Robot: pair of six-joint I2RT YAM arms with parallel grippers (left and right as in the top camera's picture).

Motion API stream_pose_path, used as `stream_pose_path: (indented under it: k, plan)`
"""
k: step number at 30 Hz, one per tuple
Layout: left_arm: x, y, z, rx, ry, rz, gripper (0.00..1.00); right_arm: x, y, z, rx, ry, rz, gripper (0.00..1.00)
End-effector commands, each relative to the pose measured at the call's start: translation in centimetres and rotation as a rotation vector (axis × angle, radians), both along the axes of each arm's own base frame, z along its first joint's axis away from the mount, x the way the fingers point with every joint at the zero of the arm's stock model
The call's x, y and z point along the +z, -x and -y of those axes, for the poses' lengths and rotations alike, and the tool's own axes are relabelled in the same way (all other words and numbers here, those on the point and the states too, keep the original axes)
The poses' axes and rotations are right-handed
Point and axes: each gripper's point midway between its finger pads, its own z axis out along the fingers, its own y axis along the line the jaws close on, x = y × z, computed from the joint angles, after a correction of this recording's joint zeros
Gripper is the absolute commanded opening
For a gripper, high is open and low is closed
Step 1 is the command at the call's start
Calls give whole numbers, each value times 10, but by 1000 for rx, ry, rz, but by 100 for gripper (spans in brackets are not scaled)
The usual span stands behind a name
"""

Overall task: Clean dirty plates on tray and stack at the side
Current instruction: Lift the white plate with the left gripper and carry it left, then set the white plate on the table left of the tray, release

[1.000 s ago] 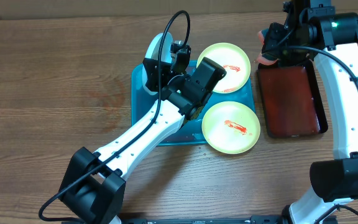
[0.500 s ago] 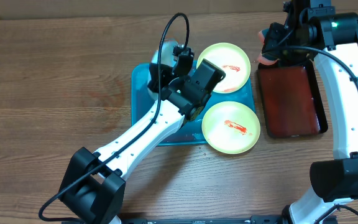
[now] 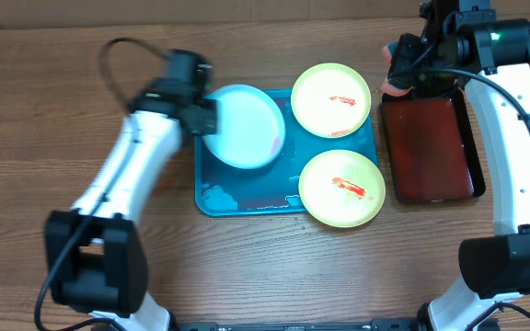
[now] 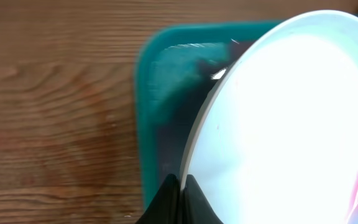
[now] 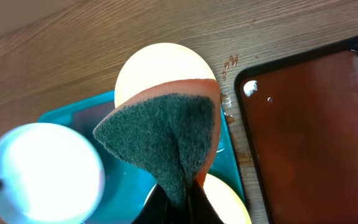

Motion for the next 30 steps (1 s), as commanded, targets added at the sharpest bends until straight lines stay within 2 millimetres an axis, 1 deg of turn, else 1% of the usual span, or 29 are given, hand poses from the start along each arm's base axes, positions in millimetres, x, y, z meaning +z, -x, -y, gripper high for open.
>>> stream_pose_path:
  k: [1,2,4,7,11,14,17,20,25,29,30]
  plan:
    - [26,-5,-31,72,285,19,4,0,-2,3,-9,9,7,4]
    - [25,-4,-45,108,286,17,4,0,-2,3,-9,9,7,4]
    - [22,-2,-79,195,267,14,4,0,-2,3,-9,9,7,4]
    - [14,8,-136,393,202,-5,4,0,-2,3,-10,8,7,4]
    - [1,27,-190,622,155,-32,4,1,-3,3,-10,8,10,4]
    - [-14,44,-220,767,144,-51,4,1,-3,3,-9,8,10,4]
    - [-31,59,-238,861,141,-67,4,1,-3,3,-10,8,10,4]
    - [-50,72,-246,911,152,-76,4,1,-3,3,-9,8,10,4]
    - [-73,80,-243,912,152,-77,4,1,-3,3,-10,8,11,4]
    - [-81,87,-244,922,132,-90,5,1,-3,3,-9,8,10,4]
    - [-81,87,-244,922,130,-88,8,1,-3,3,-9,8,10,4]
